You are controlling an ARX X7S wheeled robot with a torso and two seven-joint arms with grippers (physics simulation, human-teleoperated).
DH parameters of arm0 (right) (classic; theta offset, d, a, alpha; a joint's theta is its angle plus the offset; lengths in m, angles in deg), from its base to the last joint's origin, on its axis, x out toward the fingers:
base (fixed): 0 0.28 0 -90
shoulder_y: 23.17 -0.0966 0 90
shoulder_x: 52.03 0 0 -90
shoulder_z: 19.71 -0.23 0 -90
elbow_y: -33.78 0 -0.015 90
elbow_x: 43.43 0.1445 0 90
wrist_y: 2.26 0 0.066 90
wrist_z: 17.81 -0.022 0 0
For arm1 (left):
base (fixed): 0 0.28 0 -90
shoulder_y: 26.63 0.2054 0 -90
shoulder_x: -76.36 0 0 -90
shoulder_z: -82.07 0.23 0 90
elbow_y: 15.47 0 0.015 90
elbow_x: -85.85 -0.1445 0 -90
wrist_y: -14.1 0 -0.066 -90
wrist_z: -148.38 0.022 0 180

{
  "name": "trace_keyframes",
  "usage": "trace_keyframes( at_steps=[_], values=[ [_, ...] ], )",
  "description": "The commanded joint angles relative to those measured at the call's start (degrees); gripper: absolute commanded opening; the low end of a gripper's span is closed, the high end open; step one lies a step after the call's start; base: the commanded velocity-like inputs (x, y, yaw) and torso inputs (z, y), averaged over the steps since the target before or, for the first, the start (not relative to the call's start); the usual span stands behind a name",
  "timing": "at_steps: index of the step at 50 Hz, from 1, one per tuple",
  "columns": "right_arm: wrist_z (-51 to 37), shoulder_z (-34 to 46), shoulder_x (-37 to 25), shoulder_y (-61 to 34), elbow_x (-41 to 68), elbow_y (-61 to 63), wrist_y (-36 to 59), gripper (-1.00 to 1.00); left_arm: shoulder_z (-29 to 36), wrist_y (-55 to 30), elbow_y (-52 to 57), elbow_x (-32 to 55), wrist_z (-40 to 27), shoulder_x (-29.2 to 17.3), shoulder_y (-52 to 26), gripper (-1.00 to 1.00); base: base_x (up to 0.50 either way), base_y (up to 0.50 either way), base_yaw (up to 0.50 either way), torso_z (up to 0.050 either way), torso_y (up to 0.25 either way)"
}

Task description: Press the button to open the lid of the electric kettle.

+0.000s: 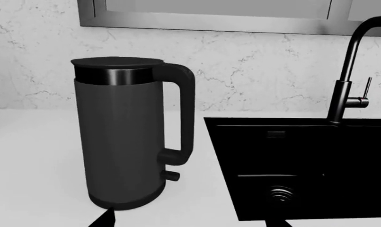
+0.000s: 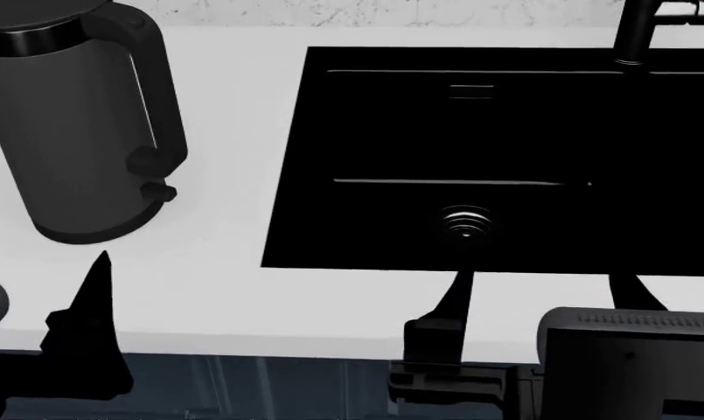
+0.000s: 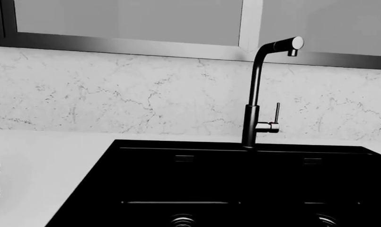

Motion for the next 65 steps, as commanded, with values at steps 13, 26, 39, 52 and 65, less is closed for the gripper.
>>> trace_keyframes(
  at_steps=[13,26,39,52,65],
  values=[
    [-3.45,0.44,-2.53,-0.19,5.05,1.01,1.03,1.0,-0.09,-2.52,0.79,6.44,-5.41,-2.19,-1.74,1.0,0.33,0.0,0.0,0.0,0.0],
    [-4.49,0.25,-2.55,-0.67,6.97,1.28,1.26,1.0,-1.8,-4.88,1.06,12.06,-9.24,-2.14,-3.93,1.0,0.48,0.0,0.0,0.0,0.0],
    [-5.55,-0.15,-2.73,-1.13,9.12,1.34,0.98,1.0,-0.86,2.34,-2.79,54.06,-45.28,-11.13,-15.72,1.0,0.26,0.0,0.0,0.0,0.001],
    [-6.44,0.21,-3.78,-0.28,9.71,0.73,-0.42,1.0,29.63,27.02,-8.63,64.59,-53.72,-28.82,-44.45,-1.0,0.0,0.0,0.0,0.0,0.0],
    [-6.54,2.08,-4.54,0.6,8.77,-0.83,-2.65,1.0,32.48,22.68,-23.86,50.61,-37.21,-23.18,-44.37,-1.0,0.0,0.0,0.0,0.0,0.0]
  ],
)
